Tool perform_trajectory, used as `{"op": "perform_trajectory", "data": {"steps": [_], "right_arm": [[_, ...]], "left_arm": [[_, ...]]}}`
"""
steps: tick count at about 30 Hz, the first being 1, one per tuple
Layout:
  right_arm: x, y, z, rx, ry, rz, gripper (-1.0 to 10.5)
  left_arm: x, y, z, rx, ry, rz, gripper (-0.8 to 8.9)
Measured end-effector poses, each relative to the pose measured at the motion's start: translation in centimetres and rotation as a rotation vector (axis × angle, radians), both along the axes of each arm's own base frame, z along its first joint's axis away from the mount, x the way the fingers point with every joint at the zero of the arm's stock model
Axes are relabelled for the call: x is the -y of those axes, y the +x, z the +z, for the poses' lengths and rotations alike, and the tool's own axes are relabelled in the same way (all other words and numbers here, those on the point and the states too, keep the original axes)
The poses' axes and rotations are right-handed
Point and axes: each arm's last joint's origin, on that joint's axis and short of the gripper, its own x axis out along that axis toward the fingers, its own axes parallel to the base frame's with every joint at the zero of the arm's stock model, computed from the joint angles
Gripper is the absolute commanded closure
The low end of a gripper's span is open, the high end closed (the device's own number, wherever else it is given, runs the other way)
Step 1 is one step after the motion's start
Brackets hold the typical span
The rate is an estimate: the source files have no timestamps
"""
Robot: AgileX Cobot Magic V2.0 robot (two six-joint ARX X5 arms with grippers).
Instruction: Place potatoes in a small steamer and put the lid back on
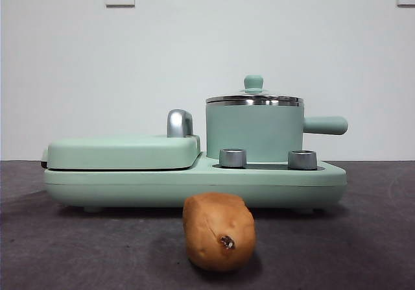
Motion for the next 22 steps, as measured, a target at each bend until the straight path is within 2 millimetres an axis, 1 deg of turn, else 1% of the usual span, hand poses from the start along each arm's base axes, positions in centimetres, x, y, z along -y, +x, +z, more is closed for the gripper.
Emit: {"op": "perform_trajectory", "data": {"steps": [3, 6, 9, 12, 15, 17, 19, 20, 22], "right_arm": [[-0.2, -0.1, 1.9, -0.030, 0.008, 0.088, 9.4], [-0.5, 0.1, 3.6, -0.044, -0.007, 0.180, 9.4], [-0.7, 0.4, 5.2, -0.053, -0.028, 0.282, 9.4], [-0.9, 0.9, 6.2, -0.070, -0.045, 0.371, 9.4], [-1.0, 1.4, 6.7, -0.076, -0.056, 0.433, 9.4], [-1.0, 1.7, 6.7, -0.079, -0.058, 0.457, 9.3], [-1.0, 1.8, 6.6, -0.086, -0.059, 0.460, 9.2], [-1.0, 1.8, 6.6, -0.087, -0.060, 0.460, 8.7], [-1.0, 1.8, 6.6, -0.085, -0.063, 0.461, 7.3]], "left_arm": [[0.3, 0.5, 2.3, -0.034, -0.017, -0.081, 8.04], [0.6, 1.4, 4.0, -0.079, -0.034, -0.174, 8.04], [1.0, 2.4, 5.0, -0.119, -0.038, -0.282, 8.04], [1.5, 3.3, 5.6, -0.163, -0.046, -0.395, 8.04], [2.1, 4.2, 5.9, -0.198, -0.050, -0.493, 8.04], [2.5, 4.7, 6.1, -0.211, -0.040, -0.534, 8.02], [2.9, 5.1, 6.1, -0.211, -0.023, -0.559, 7.54], [3.0, 5.3, 6.1, -0.212, -0.018, -0.569, 7.04], [3.2, 5.4, 6.0, -0.216, -0.010, -0.585, 6.11]]}}
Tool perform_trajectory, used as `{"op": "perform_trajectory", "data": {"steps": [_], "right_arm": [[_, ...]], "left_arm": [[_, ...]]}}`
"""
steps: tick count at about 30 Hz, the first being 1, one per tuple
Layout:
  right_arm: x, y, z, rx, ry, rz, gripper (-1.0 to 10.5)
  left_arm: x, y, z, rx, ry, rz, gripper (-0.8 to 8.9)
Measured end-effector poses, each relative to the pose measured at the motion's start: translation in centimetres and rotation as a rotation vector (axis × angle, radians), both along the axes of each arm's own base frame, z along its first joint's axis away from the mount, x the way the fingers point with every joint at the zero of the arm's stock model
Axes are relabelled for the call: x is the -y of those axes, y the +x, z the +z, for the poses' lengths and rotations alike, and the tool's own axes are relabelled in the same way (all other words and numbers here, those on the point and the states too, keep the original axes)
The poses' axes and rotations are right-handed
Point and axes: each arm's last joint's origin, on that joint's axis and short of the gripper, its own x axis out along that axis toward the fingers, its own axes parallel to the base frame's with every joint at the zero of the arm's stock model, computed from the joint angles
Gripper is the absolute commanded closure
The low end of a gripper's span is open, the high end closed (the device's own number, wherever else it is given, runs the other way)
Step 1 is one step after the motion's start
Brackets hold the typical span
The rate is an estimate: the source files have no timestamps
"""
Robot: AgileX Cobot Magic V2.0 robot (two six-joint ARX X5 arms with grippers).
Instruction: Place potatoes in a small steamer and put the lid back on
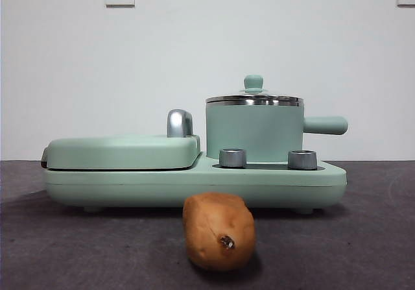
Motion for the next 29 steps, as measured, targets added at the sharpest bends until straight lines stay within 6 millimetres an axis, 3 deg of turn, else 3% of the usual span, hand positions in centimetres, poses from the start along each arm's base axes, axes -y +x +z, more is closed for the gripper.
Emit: {"op": "perform_trajectory", "data": {"steps": [2, 4, 7, 15, 22, 29], "right_arm": [[0.0, 0.0, 0.0, 0.001, 0.001, 0.001, 5.6], [0.0, 0.0, 0.0, 0.000, 0.001, 0.000, 4.7], [0.0, 0.0, 0.0, 0.000, 0.001, 0.000, 4.6], [0.0, 0.0, 0.0, 0.000, 0.001, 0.000, 4.6], [0.0, 0.0, 0.0, 0.000, 0.001, 0.000, 4.6], [0.0, 0.0, 0.0, 0.000, 0.001, 0.000, 4.6]], "left_arm": [[0.2, 0.2, -0.1, -0.006, 0.005, -0.012, 4.99], [0.4, 0.4, -0.2, -0.012, 0.007, -0.020, 4.27], [0.6, 0.8, -0.3, -0.016, 0.009, -0.033, 3.35], [2.3, 2.9, -0.1, -0.047, 0.038, -0.067, 3.14], [6.1, 7.3, 2.4, -0.023, 0.141, -0.081, 3.14], [12.8, 13.1, 4.7, 0.043, 0.313, -0.081, 3.14]]}}
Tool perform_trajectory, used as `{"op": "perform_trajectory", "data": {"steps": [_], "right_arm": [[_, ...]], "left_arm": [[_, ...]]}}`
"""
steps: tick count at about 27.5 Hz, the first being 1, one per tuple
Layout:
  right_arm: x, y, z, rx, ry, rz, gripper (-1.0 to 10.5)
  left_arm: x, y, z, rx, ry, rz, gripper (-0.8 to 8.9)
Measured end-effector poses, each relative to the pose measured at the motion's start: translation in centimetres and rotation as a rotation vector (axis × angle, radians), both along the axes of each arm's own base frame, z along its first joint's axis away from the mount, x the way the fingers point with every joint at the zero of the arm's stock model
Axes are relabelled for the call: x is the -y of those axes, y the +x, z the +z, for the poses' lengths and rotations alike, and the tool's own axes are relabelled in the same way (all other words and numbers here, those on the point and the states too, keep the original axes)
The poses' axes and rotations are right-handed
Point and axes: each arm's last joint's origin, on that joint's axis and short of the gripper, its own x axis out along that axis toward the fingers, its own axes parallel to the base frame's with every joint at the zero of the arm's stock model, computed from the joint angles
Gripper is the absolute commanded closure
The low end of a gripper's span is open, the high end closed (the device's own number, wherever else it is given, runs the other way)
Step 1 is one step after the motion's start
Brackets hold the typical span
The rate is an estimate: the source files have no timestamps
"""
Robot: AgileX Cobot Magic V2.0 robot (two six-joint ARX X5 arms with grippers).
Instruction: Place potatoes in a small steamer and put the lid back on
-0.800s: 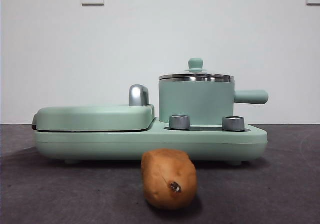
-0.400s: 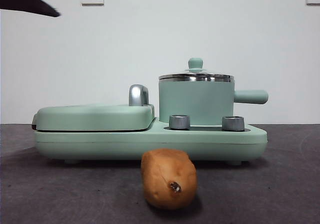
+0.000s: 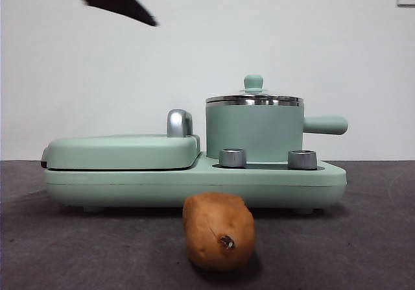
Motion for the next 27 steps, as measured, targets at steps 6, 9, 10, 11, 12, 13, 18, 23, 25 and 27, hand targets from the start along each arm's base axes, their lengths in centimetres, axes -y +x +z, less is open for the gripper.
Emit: {"op": "perform_trajectory", "data": {"steps": [6, 9, 10, 11, 12, 13, 18, 23, 25, 27], "right_arm": [[0.0, 0.0, 0.0, 0.000, 0.000, 0.000, 4.6], [0.0, 0.0, 0.0, 0.000, 0.000, 0.000, 4.6], [0.0, 0.0, 0.0, 0.000, 0.000, 0.000, 4.6], [0.0, 0.0, 0.0, 0.000, 0.000, 0.000, 4.6], [0.0, 0.0, 0.0, 0.000, 0.000, 0.000, 4.6], [0.0, 0.0, 0.0, 0.000, 0.000, 0.000, 4.6], [0.0, 0.0, 0.0, 0.000, 0.000, 0.000, 4.6], [0.0, 0.0, 0.0, 0.000, 0.000, 0.000, 4.6], [0.0, 0.0, 0.0, 0.000, 0.000, 0.000, 4.6], [0.0, 0.0, 0.0, 0.000, 0.000, 0.000, 4.6]], "left_arm": [[5.2, 4.2, -0.1, 0.052, 0.053, -0.016, 3.17], [7.4, 6.0, -0.7, 0.054, 0.058, -0.035, 3.18], [7.9, 6.5, -0.9, 0.055, 0.062, -0.037, 3.19], [8.5, 7.0, -1.2, 0.063, 0.071, -0.034, 3.19], [9.1, 7.4, -1.4, 0.074, 0.082, -0.029, 3.19], [10.0, 8.1, -1.8, 0.100, 0.110, -0.015, 3.19], [12.4, 9.8, -5.2, 0.107, 0.209, -0.023, 3.24], [12.7, 10.2, -6.5, 0.089, 0.229, -0.029, 3.66], [12.8, 10.2, -6.5, 0.093, 0.233, -0.034, 4.43], [13.0, 10.1, -6.5, 0.098, 0.236, -0.044, 4.85]]}}
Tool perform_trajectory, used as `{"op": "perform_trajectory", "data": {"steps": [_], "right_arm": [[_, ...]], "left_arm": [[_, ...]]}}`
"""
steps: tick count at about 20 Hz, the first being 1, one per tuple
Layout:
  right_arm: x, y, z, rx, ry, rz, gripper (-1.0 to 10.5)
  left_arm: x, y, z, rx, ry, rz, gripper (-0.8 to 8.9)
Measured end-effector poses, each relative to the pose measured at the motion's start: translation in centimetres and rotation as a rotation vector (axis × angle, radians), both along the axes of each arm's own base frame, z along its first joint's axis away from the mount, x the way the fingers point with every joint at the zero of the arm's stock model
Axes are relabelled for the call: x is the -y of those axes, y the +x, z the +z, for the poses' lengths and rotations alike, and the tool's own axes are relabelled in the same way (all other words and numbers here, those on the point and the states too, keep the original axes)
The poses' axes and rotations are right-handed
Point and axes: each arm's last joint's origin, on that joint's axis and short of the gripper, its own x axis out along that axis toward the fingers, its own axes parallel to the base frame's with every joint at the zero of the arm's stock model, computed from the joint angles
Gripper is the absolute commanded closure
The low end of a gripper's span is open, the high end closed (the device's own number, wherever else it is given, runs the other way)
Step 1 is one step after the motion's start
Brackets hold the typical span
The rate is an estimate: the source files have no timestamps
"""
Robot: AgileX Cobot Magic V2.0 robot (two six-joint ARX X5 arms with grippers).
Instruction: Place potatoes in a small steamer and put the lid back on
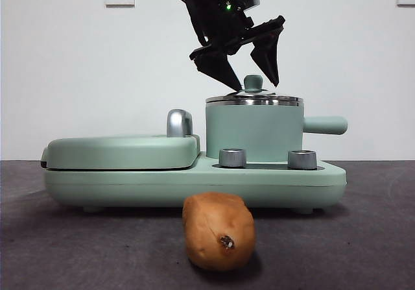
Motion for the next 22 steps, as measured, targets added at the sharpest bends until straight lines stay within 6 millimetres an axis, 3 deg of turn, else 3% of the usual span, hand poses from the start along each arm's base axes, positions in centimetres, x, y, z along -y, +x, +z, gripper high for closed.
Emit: {"op": "perform_trajectory", "data": {"steps": [7, 12, 18, 22], "right_arm": [[0.0, 0.0, 0.0, 0.000, 0.000, 0.000, 4.6], [0.1, 0.1, 0.0, -0.003, -0.012, -0.029, 4.6], [-0.6, 2.4, -0.4, -0.190, -0.041, 0.000, 4.6], [-2.6, 4.3, -1.5, -0.297, -0.132, 0.029, 4.6]], "left_arm": [[0.1, -0.1, 0.0, 0.009, 0.009, -0.006, 7.82], [0.0, -0.2, 0.4, 0.001, 0.030, -0.015, 7.96], [-1.1, -1.1, 4.6, -0.005, 0.033, -0.014, 7.96], [-4.3, -1.9, 8.3, 0.045, 0.000, 0.032, 7.96]]}}
